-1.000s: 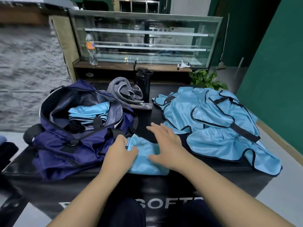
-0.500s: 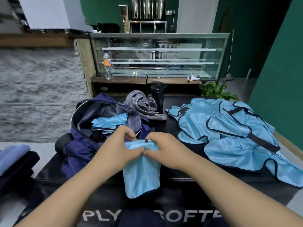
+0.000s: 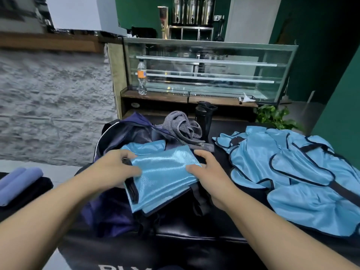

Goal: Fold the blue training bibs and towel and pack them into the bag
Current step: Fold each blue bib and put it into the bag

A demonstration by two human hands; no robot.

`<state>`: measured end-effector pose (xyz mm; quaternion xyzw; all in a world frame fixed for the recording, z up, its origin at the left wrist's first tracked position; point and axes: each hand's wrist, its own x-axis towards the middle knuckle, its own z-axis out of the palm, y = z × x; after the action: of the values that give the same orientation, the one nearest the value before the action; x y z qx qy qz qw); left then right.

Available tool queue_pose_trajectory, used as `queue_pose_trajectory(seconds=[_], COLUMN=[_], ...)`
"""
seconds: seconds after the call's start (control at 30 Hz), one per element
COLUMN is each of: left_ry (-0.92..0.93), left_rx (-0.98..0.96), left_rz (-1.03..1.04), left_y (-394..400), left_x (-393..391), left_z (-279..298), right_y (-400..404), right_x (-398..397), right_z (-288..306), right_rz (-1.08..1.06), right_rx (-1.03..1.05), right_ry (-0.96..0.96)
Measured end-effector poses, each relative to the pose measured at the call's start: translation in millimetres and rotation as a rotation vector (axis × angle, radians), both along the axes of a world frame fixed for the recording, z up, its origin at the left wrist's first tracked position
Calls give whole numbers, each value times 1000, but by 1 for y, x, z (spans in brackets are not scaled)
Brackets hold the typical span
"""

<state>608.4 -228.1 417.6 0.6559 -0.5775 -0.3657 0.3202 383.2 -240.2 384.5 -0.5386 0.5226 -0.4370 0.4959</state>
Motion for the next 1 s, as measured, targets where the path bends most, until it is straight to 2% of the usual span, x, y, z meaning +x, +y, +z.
queue_pose_trajectory(seconds=[0.07, 0.17, 0.27, 0.37, 0.53, 0.63, 0.7, 0.8, 0.83, 0.9, 1.0], left_ry=[-18, -197, -402, -534, -754, -791, -730, -561, -573, -768, -1035], left_rx=[-25, -34, 14, -43, -182, -247, -322, -461, -509, -550, -340], left_rz=[131, 245, 289, 344, 293, 311, 320, 279, 233, 98, -106], left_y=[-20, -52, -82, -113, -151, -168, -173, -172, -168, -161, -139], left_x=[7, 11, 7, 7, 17, 25, 27, 24, 22, 18, 4], left_z=[0, -1, -2, -4, -12, -25, -35, -52, -58, -77, -89], right_y=[-9, -27, -49, -74, -119, -140, -149, -157, -159, -161, -165], right_x=[11, 28, 45, 60, 74, 79, 80, 80, 81, 83, 82], right_z=[-3, -6, -11, -12, -18, -27, -34, -49, -55, -66, -71], right_rz=[-27, -51, -22, -26, 19, 45, 84, 105, 106, 98, 83], right_rx=[12, 26, 76, 57, -39, -68, -72, -13, 12, 45, 51], right_ry=[10, 92, 94, 97, 241, 277, 267, 215, 201, 153, 113])
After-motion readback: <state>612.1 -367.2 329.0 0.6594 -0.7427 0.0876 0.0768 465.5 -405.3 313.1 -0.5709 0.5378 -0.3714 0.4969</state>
